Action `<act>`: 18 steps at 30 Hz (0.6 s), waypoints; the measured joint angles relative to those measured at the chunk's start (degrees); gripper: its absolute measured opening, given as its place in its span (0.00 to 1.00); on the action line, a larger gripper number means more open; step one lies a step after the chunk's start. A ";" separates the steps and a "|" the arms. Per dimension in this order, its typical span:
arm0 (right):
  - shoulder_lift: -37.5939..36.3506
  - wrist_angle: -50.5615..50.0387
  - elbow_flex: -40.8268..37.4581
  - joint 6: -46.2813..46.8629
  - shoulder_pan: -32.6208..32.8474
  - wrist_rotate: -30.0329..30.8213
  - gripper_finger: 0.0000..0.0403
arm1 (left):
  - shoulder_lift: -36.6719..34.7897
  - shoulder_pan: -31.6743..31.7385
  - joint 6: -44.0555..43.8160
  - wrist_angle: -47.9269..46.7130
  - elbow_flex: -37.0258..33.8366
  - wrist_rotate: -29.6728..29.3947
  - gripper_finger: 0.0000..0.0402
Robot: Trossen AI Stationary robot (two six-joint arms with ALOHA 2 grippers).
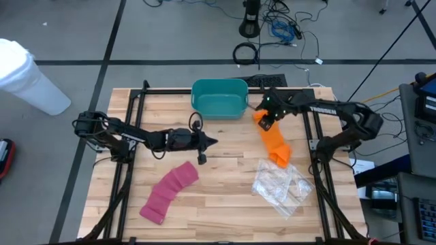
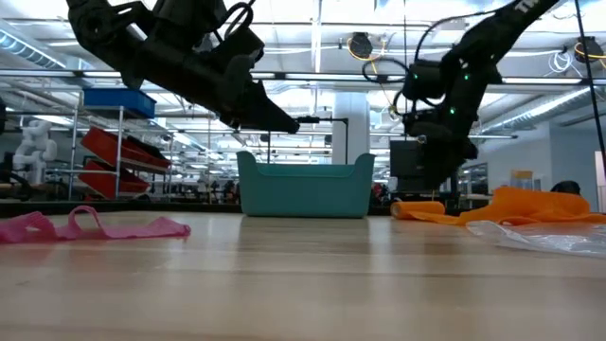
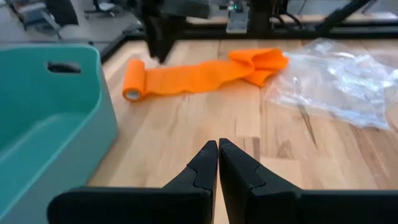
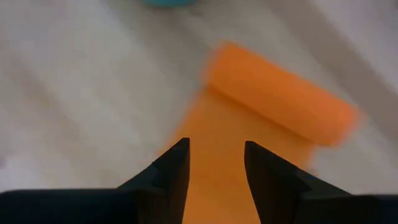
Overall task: Roll bandage
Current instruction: Roll the orange bandage
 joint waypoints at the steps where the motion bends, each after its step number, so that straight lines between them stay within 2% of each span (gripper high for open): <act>1: 0.25 -0.09 0.00 -0.52 -1.68 0.14 0.36 | 0.00 0.00 -0.19 -0.72 0.00 0.16 0.06; 7: -0.78 -1.48 0.00 -1.82 -10.13 -0.19 0.36 | 0.00 0.00 -1.98 -3.20 0.00 0.15 0.06; 10: 1.20 0.02 0.02 -1.93 -13.03 -0.98 0.36 | 0.00 0.11 -2.18 -3.12 0.00 0.17 0.06; 15: 7.61 3.46 0.00 -1.98 -15.31 -7.30 0.36 | 0.00 0.15 -2.24 -3.03 0.00 0.10 0.06; 18: 9.81 5.41 0.00 -2.12 -15.93 -9.84 0.36 | 0.00 0.27 -2.23 -3.03 0.00 -1.99 0.06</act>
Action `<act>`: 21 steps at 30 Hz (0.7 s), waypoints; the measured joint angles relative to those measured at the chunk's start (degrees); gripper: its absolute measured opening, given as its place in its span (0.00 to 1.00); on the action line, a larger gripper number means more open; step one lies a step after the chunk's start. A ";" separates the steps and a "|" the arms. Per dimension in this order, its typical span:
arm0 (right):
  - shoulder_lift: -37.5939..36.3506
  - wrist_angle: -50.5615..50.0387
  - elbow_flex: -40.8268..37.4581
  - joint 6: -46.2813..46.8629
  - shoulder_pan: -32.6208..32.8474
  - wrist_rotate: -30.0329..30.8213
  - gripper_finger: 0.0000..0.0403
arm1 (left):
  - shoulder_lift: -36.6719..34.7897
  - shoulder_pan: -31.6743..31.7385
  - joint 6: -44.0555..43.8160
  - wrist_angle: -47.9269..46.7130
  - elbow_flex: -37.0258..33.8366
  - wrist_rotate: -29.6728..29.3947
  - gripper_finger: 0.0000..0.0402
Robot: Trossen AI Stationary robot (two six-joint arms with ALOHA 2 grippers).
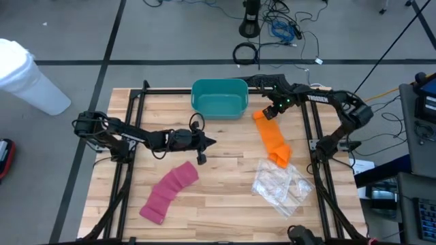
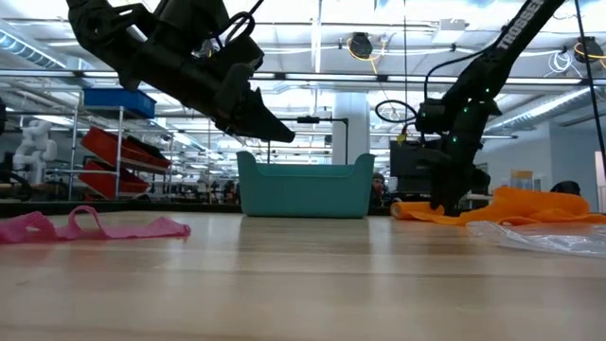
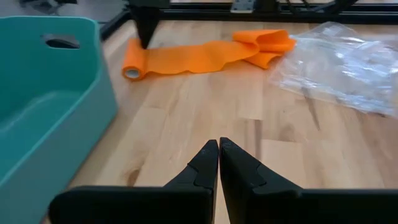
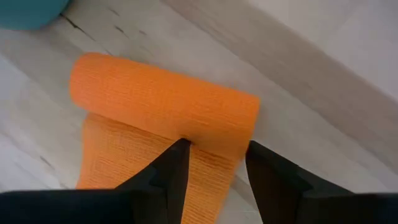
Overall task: Roll bandage
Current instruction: Roll the orange bandage
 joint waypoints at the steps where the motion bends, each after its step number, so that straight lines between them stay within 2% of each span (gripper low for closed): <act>1: 0.45 0.47 0.00 -0.14 -0.25 -0.59 0.36 | 0.12 0.22 -0.02 -0.02 0.00 -0.67 0.06; 7: -0.15 1.49 0.00 -2.63 -0.82 -1.56 0.34 | 0.88 1.72 -0.03 -0.70 0.00 -0.99 0.06; 10: -1.09 1.50 0.00 -3.20 -0.85 -1.68 0.28 | 1.05 2.27 -0.07 -0.46 0.00 -1.02 0.06; 16: -1.23 1.98 0.00 -3.20 -0.38 -5.79 0.11 | 1.13 2.57 -0.33 -0.25 0.00 -1.08 0.06; 21: -1.23 4.02 0.00 -3.09 0.66 -5.89 0.05 | 1.13 2.55 -0.35 -0.07 0.00 -1.10 0.06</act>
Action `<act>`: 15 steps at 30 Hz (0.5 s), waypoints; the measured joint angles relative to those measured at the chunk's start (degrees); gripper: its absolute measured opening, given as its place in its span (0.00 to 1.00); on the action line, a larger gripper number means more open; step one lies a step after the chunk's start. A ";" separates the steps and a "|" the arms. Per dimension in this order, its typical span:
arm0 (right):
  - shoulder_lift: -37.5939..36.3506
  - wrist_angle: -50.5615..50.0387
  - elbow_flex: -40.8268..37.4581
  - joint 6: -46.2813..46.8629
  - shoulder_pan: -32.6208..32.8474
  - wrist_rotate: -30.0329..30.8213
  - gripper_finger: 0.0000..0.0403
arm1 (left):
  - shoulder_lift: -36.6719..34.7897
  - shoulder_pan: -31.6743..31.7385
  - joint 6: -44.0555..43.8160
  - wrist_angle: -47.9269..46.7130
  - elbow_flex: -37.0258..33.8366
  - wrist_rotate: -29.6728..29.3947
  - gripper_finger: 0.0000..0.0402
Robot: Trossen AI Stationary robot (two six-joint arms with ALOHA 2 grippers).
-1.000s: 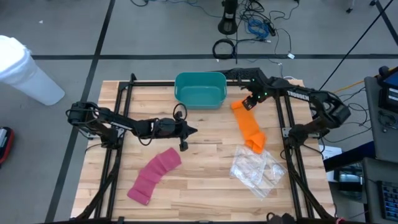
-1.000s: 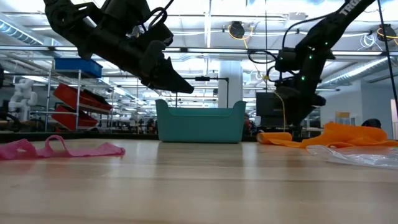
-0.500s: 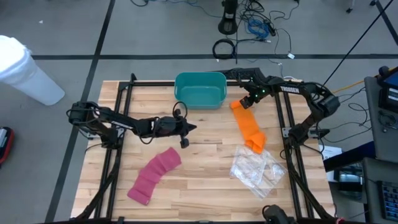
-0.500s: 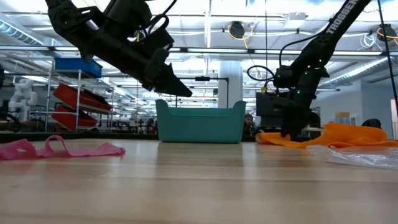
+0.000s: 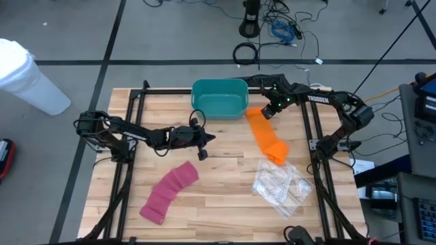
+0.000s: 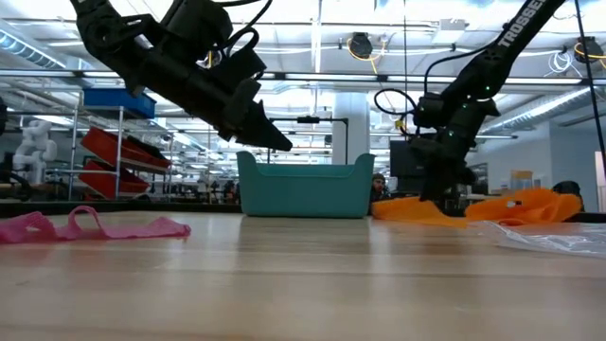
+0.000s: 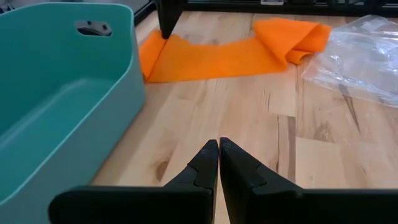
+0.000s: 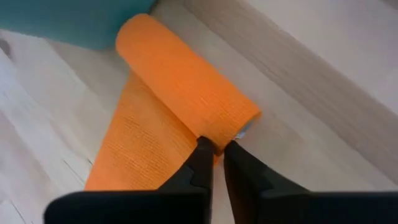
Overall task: Roll bandage
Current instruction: Roll the orange bandage
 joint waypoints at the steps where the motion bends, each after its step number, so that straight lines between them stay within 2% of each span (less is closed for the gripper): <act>1: 0.00 0.88 0.00 0.02 0.20 0.00 0.04 | 0.00 0.00 0.00 -0.04 0.00 0.00 0.06; 8: 0.00 4.84 0.00 -0.69 1.04 0.26 0.02 | 0.00 -0.02 0.00 -0.10 0.00 0.00 0.06; 15: -0.03 1.02 0.00 -4.81 1.04 4.28 0.00 | 0.00 -0.02 0.00 -0.38 0.00 0.00 0.06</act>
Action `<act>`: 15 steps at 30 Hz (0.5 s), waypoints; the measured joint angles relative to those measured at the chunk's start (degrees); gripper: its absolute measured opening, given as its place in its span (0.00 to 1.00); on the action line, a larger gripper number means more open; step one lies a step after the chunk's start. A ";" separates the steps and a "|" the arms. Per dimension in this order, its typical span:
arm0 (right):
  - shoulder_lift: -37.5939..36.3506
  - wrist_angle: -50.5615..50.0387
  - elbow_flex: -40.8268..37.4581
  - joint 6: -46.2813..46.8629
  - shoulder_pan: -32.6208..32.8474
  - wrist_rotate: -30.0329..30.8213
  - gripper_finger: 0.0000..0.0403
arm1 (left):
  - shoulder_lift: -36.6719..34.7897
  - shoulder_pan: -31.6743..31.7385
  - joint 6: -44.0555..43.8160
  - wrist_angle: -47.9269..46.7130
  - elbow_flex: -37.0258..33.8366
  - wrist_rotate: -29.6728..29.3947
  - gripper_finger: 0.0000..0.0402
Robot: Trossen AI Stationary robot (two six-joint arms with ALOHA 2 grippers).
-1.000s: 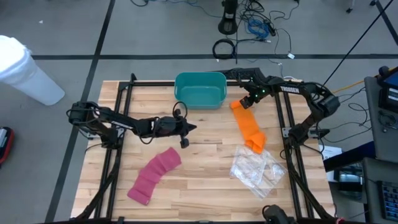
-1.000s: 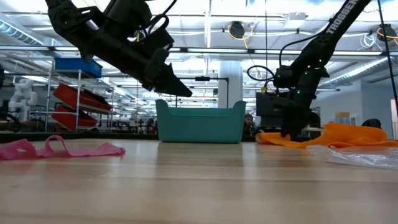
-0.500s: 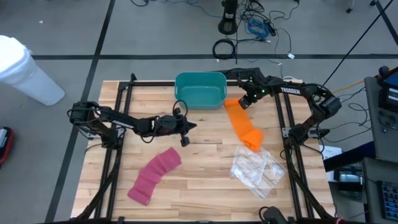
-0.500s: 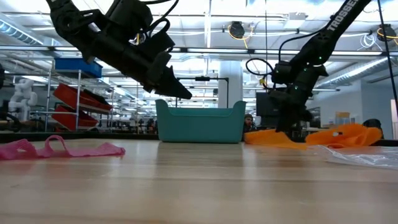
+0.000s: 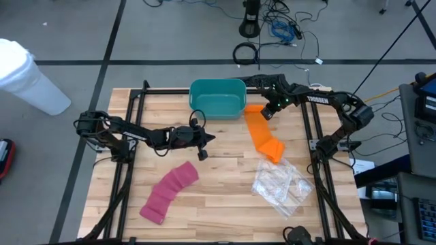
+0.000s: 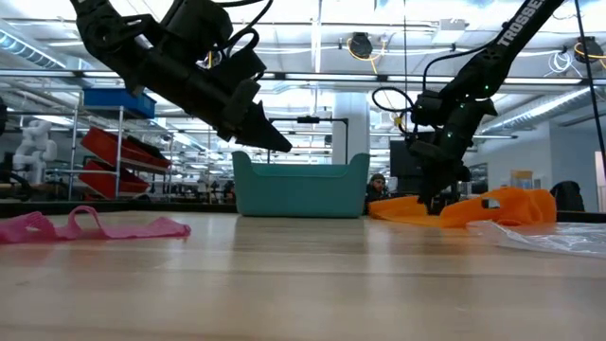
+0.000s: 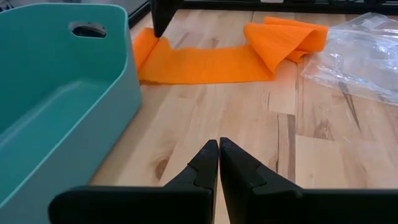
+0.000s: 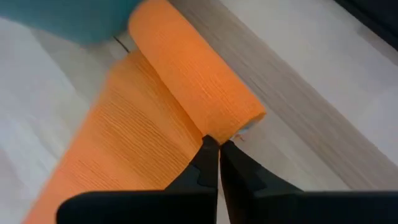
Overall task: Roll bandage
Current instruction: Roll the orange bandage
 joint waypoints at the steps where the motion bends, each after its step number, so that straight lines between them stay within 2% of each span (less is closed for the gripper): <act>1: -0.18 -0.95 0.00 -0.53 0.00 0.89 0.00 | 0.00 -0.01 -0.05 0.01 0.00 0.01 0.06; 5: -3.26 -4.11 0.00 -2.37 0.65 4.38 0.00 | 0.00 0.00 -1.55 0.10 0.00 0.00 0.06; 10: -12.30 -5.79 0.00 -3.12 3.42 9.57 0.00 | -0.05 0.00 -1.58 0.55 0.00 -0.67 0.06; 15: -22.66 -8.34 0.00 -4.55 7.84 9.64 0.00 | -0.17 -0.30 -1.62 1.57 0.00 -2.66 0.06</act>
